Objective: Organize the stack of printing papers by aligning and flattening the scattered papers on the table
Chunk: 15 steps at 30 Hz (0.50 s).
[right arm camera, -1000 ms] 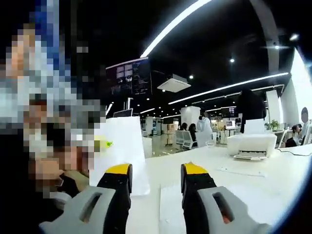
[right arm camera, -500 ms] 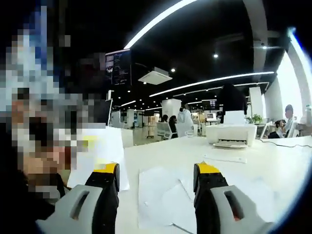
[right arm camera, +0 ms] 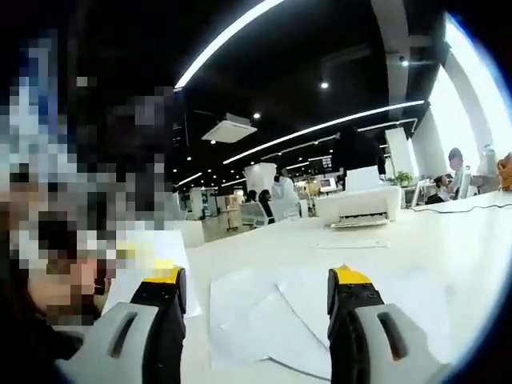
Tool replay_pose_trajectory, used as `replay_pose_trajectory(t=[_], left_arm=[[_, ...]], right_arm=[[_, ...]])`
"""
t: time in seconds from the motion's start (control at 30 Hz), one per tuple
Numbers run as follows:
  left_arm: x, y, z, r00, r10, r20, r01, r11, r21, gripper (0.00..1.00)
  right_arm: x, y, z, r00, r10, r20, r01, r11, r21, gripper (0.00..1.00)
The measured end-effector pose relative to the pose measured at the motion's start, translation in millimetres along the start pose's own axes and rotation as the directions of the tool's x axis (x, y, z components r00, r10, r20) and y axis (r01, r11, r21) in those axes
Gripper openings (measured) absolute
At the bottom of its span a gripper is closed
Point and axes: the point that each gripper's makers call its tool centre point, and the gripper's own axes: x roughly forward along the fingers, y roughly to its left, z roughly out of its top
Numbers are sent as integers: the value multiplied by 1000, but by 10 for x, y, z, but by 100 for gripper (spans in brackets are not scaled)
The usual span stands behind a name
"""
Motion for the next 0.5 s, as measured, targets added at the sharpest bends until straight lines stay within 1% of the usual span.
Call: replay_pose_trajectory(t=[0.1,0.2,0.3,0.37,0.4,0.43,0.5], left_arm=[[7,-9,-8,1000,0,-2,0,1000,-4,6],[6,-26,-26,1000,0,-9,0,1000,-13,6],[8,-39,-53,1000,0,-16,0,1000,7,6],[2,-53,-62,1000,-3,-17,3,1000,11,6],[-1,-59,-65,1000,-3,-16,3,1000,13,6],[-10,-84,-73,1000,-9,-17,9,999,36,6],[-20,-96,-77,1000,-13,-20,14,999,35,6]], right_arm=[[5,-75,-75,1000,-25,-13,25,1000,2,71],[3,-137,-136,999,-42,-22,43,999,16,72],[-8,-200,-223,997,-76,-25,76,997,30,74],[-9,-227,-298,995,-95,-40,96,995,20,75],[-8,-231,-313,994,-97,-43,97,995,18,75],[-5,-245,-372,993,-103,-59,104,995,13,75],[6,-250,-429,992,-106,-70,107,994,11,76]])
